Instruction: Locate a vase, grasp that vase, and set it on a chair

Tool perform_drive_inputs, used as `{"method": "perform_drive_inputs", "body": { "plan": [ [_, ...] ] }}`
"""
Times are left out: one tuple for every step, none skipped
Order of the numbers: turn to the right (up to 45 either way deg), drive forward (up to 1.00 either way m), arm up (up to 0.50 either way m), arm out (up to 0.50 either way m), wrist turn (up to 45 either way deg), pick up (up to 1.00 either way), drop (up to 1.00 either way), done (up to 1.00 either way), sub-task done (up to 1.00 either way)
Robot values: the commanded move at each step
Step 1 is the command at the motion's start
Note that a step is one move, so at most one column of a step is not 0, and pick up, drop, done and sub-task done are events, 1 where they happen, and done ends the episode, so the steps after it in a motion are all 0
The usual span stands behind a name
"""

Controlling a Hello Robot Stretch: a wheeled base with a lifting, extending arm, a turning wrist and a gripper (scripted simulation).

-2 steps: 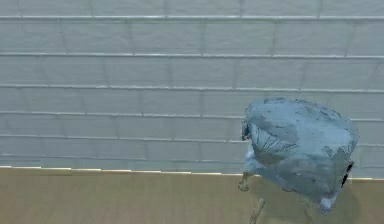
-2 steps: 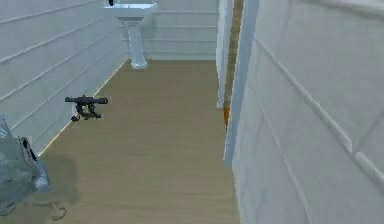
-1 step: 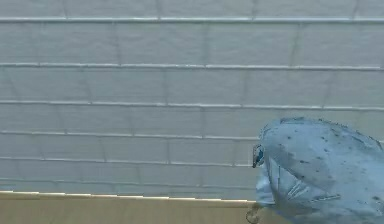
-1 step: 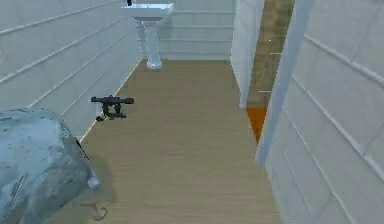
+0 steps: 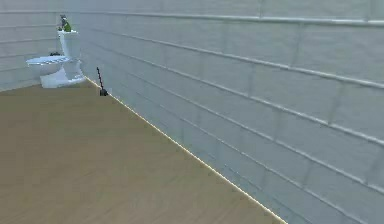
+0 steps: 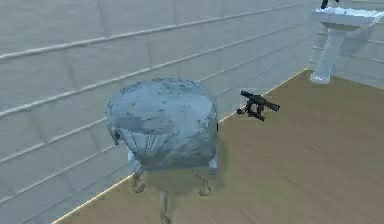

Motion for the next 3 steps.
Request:
{"method": "perform_drive_inputs", "body": {
  "plan": [
    [-45.0, 0.00, 0.00, 0.00, 0.0, 0.00, 0.00, 0.00, 0.00],
    [0.0, 1.00, 0.00, 0.00, 0.0, 0.00, 0.00, 0.00, 0.00],
    [0.0, 0.80, 0.00, 0.00, 0.0, 0.00, 0.00, 0.00, 0.00]
  ]
}}
